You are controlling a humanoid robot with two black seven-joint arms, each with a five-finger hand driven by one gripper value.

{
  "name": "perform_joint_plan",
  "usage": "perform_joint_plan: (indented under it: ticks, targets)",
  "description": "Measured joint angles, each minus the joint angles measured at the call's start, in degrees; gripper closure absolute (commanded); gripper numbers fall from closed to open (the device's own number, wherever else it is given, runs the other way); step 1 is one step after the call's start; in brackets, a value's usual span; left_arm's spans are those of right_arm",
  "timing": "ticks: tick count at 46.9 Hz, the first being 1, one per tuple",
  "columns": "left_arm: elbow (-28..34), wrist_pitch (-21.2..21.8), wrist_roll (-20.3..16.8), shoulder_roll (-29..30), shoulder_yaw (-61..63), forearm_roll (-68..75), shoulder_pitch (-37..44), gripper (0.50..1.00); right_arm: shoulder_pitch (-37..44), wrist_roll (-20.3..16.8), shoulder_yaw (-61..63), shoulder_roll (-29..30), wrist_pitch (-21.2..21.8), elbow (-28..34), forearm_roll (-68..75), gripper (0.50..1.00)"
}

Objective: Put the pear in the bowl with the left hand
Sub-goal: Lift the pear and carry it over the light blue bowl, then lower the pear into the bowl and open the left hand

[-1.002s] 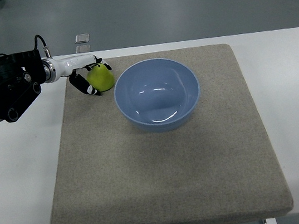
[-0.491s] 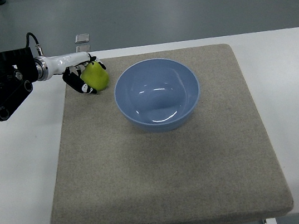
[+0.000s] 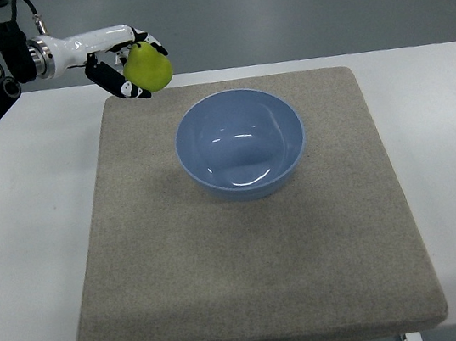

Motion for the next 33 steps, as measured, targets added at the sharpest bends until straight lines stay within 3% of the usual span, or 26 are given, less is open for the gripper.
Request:
perform_joint_plan:
  ticks: [7,12,33]
  targets:
    - [-8.1,-5.5,-1.4,2.3,-0.5,-0.4,-0.6,1.000,0.0,0.0,0.0,0.0,0.0,0.0,0.0,0.574]
    - [-13.2,-7.0,-2.1,3.0,0.0,-0.4,-0.6,1.000,0.0,0.0,0.0,0.0,0.0,0.0,0.0,0.574]
    - [-15.5,-6.8,-2.0,-1.5,5.6,1.2,0.2,1.000,0.0,0.0,0.0,0.0,0.0,0.0,0.0,0.574]
